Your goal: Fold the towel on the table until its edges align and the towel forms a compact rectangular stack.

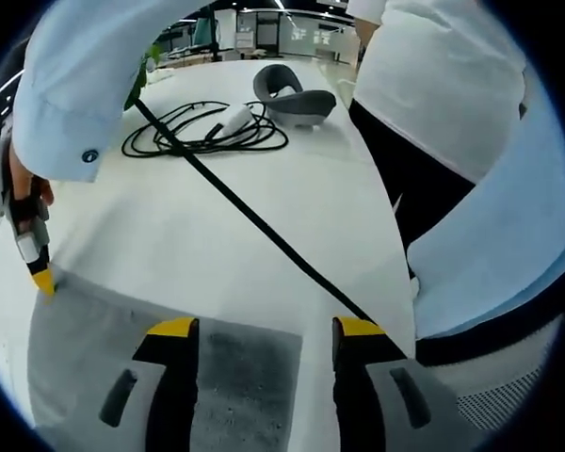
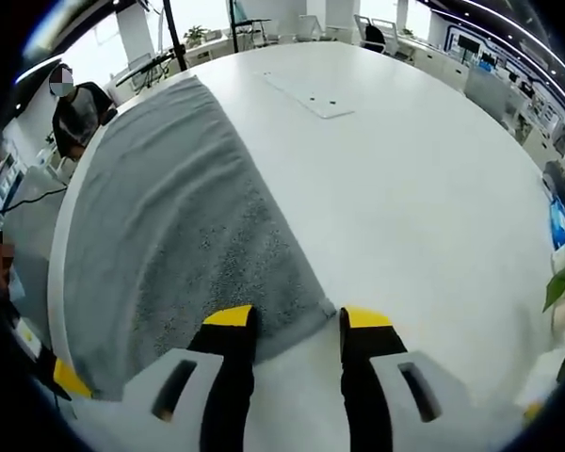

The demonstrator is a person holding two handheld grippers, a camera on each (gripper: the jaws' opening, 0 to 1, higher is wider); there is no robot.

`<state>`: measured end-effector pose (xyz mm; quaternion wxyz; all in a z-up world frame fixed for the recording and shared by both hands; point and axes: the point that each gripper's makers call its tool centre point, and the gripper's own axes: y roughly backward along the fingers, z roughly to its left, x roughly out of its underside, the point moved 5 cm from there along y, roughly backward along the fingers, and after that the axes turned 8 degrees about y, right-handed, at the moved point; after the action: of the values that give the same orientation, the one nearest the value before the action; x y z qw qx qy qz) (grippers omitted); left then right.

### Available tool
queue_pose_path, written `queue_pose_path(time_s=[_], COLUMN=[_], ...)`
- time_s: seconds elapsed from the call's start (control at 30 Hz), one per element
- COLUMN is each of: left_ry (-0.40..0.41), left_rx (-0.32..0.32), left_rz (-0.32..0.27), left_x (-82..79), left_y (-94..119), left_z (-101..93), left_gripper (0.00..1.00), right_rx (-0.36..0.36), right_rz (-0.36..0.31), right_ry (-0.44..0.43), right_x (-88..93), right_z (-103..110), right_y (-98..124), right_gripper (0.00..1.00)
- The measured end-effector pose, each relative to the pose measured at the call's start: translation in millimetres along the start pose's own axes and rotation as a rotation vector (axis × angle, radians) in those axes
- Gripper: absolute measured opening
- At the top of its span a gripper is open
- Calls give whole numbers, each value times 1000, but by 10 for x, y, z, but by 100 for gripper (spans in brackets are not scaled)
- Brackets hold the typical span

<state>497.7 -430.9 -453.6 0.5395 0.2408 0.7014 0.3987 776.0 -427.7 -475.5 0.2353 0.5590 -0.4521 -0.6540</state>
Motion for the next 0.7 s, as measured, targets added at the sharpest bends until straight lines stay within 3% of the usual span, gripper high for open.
queue_pose_path(time_s=[0.17,0.23,0.3,0.57,0.7], left_ry=[4,3,5,13,18], left_rx=[1,2,3,7,18], left_rz=[6,6,6,9,11], left_x=[14,16,19,28,36], left_y=[-14,-23,-25,-35,-46], left_z=[14,17,15,17,-2], left_gripper=[60,60,59,57,52], right_rx=[15,-6,-15,-27,-27], right_rz=[5,2,3,3,1], right_ry=[19,41,51,55,58], right_x=[-11,-18,-22,-41,-46], right_z=[-40,-29,-12,-18,-22], right_y=[-26,-42,-47,-71,-75], right_gripper=[26,14,9,5,5])
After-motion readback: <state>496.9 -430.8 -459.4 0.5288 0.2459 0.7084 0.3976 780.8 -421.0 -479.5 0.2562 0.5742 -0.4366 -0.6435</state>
